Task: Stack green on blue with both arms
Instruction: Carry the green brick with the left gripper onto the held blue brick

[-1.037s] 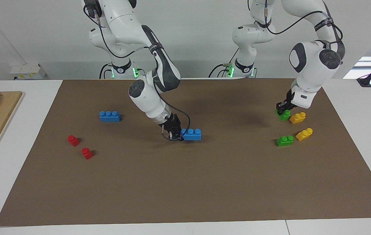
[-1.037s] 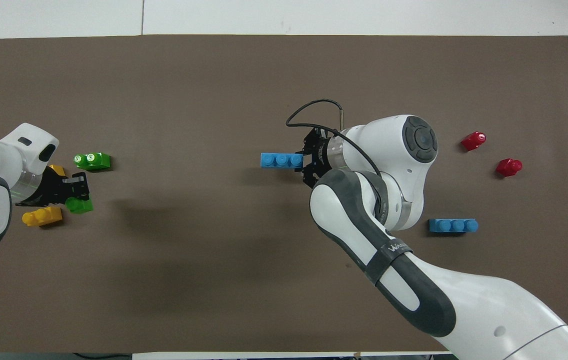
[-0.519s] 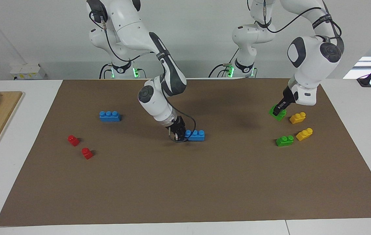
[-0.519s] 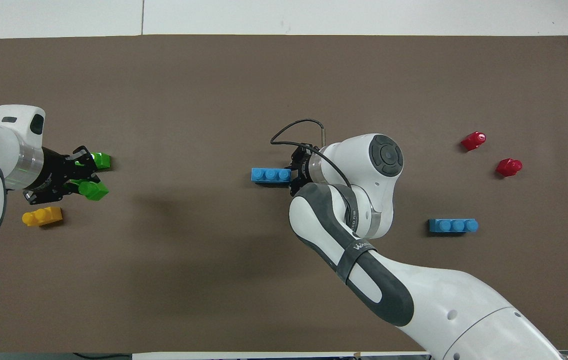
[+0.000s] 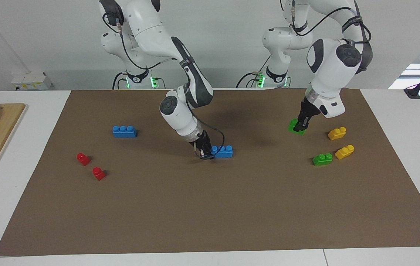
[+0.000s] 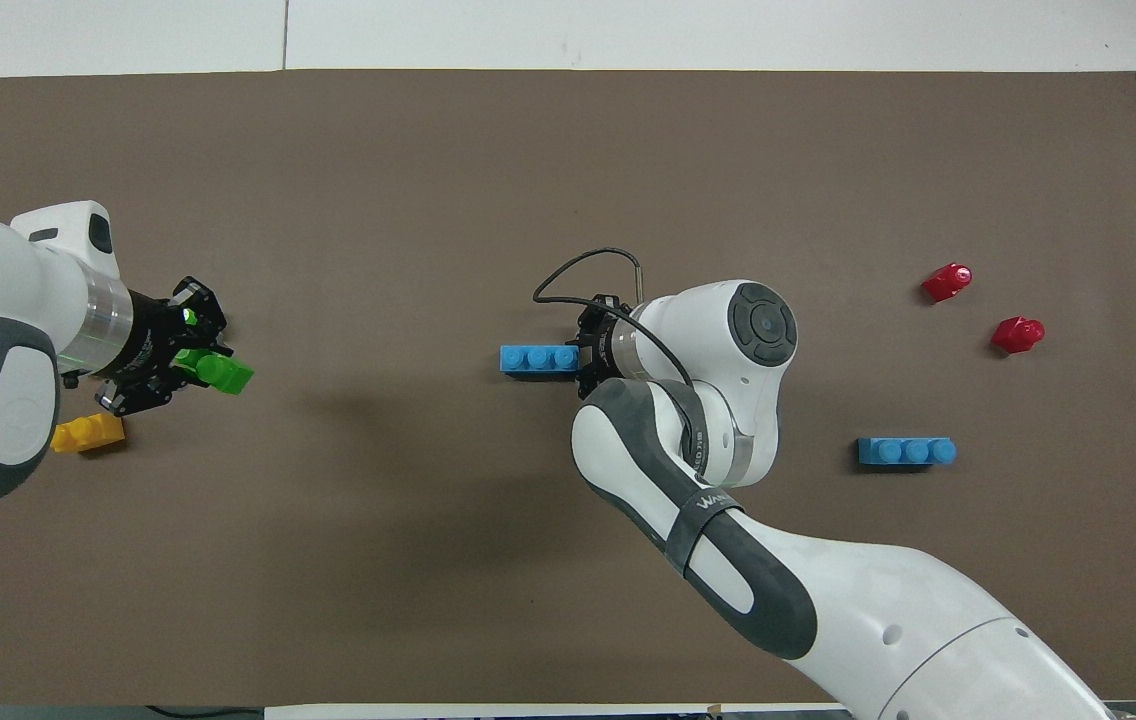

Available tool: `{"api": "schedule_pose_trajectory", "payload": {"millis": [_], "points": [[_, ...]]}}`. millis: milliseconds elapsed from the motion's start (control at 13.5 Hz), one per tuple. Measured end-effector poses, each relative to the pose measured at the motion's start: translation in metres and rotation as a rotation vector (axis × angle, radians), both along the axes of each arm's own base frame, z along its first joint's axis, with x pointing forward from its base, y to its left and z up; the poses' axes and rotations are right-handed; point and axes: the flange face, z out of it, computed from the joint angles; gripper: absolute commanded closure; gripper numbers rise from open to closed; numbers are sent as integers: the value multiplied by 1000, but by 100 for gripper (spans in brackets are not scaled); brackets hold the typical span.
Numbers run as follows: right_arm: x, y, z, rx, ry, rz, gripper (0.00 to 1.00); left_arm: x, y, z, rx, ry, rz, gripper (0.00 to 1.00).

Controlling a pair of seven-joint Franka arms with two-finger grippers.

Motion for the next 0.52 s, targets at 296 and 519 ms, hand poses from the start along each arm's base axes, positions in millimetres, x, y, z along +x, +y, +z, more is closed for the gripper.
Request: {"api": "schedule_pose_trajectory", "payload": {"millis": [296,519], "points": [[-2,0,0,-2,-13,-3,100,-1,-43,10,-89,-22,343,100],[-3,0,0,-3,-14,-3,100,-13,-104,10,-112,-7,449,100]]}}
